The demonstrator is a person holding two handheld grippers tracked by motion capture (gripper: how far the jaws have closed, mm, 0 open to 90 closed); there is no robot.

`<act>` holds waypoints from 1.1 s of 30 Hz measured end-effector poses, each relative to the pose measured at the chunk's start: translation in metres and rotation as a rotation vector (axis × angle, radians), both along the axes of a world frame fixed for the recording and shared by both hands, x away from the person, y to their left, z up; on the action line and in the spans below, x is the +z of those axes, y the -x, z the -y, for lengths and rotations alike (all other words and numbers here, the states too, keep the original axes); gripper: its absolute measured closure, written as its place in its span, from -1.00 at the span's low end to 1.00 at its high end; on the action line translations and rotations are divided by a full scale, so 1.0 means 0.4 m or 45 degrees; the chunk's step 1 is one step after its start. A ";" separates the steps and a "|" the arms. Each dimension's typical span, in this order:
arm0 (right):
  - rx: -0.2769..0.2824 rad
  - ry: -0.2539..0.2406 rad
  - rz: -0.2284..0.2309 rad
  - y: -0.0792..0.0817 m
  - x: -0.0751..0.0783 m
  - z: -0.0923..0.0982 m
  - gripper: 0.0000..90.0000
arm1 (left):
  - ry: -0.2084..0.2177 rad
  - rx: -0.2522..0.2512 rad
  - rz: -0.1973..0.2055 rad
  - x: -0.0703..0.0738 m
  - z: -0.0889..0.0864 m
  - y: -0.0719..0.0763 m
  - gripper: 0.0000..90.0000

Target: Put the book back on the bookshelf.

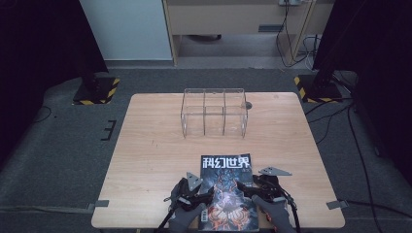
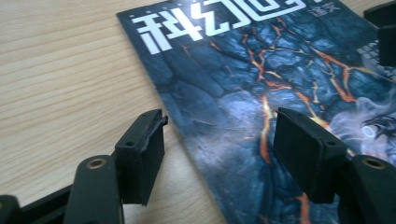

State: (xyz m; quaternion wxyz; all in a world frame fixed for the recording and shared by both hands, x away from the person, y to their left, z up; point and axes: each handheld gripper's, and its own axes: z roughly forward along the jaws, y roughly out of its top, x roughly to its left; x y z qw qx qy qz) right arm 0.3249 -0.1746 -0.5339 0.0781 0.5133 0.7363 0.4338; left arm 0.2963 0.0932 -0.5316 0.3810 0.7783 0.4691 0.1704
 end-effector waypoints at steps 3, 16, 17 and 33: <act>-0.003 0.008 0.002 0.002 0.000 -0.002 -0.52 | -0.003 0.001 -0.004 0.001 0.002 0.001 -0.26; 0.020 0.057 0.029 0.004 0.000 -0.007 -0.51 | -0.020 0.050 -0.054 0.002 -0.011 -0.010 -0.54; 0.020 0.057 0.029 0.004 0.000 -0.007 -0.51 | -0.016 0.049 -0.057 0.003 -0.011 -0.011 -0.53; -0.007 -0.005 0.022 0.007 -0.004 0.000 -0.52 | -0.014 -0.003 -0.059 0.004 0.022 -0.005 -0.48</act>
